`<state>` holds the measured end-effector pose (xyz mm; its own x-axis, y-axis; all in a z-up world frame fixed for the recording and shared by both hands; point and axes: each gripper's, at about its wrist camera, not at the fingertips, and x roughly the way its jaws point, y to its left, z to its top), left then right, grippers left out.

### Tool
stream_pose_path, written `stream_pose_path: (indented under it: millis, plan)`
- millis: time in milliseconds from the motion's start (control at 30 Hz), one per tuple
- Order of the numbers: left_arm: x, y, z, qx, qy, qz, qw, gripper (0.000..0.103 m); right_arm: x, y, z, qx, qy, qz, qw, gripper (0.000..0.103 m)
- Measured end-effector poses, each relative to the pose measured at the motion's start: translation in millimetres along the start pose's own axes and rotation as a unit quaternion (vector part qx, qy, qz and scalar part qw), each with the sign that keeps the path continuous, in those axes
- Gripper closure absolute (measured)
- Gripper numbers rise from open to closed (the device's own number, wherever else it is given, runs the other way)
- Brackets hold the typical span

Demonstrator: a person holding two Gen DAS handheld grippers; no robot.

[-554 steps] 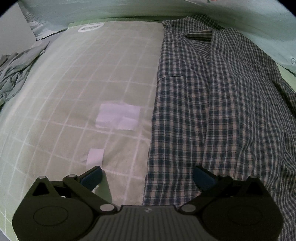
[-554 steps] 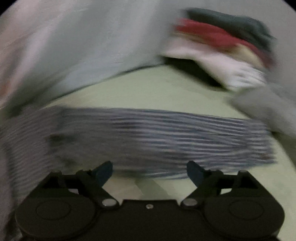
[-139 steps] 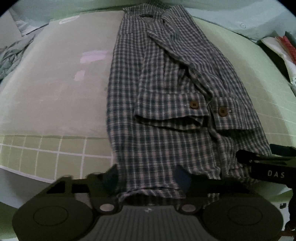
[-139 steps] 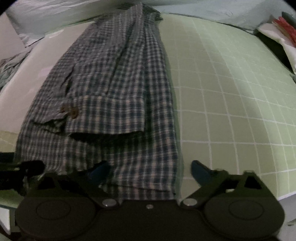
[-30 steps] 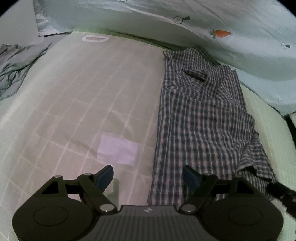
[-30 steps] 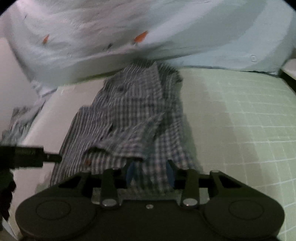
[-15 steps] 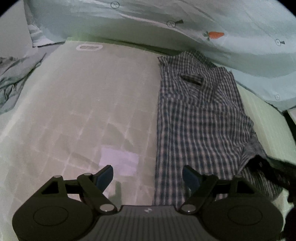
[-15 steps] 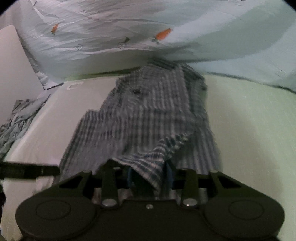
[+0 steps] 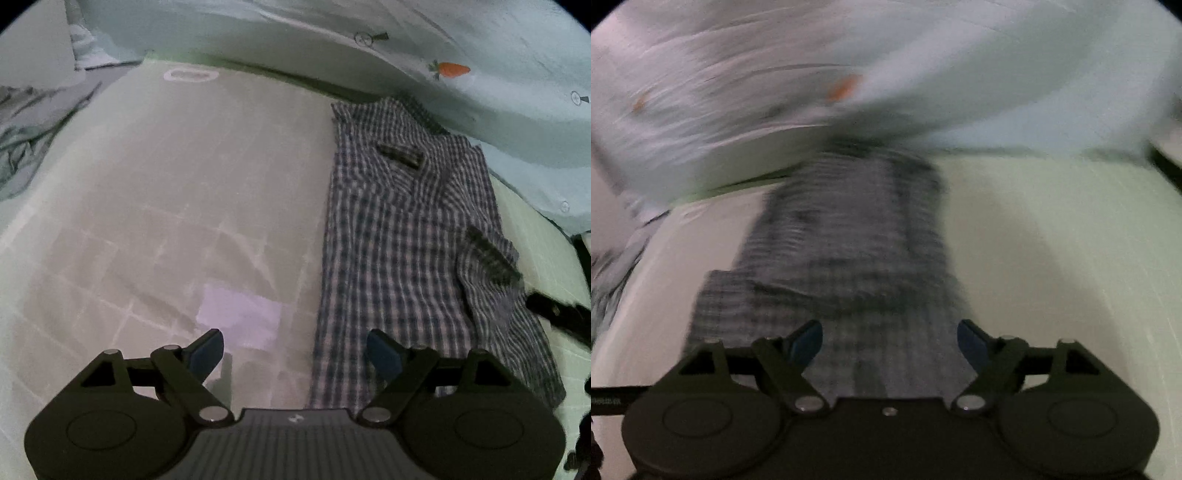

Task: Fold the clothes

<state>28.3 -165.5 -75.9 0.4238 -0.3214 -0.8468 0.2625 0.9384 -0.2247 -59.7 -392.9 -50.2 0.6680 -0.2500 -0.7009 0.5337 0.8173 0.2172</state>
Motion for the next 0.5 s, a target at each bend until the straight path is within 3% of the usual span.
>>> stream_pose_path:
  millis: [133,233,333,500]
  plan:
    - [4.2,-3.1,-1.6,0.001,0.017,-0.017,0.9997,0.018,-17.3,-45.7,-16.5,0.117,0.019,-0.001,0.993,0.022]
    - [8.2,-6.8,-3.9,0.008,0.036,-0.029,0.9989,0.018,-18.5,-59.9,-25.5,0.165,0.031,0.012,0.986,0.022]
    - [9.9,-6.5,-5.9,0.007,0.046,-0.040,0.9981,0.018,-12.4,-64.9,-28.9,0.193,0.057,0.020,0.979,0.022]
    - [12.5,5.2,-10.8,-0.042,0.064,-0.086,0.9933,0.020,0.6,-67.4,-38.8,0.227,0.096,0.051,0.968,0.022]
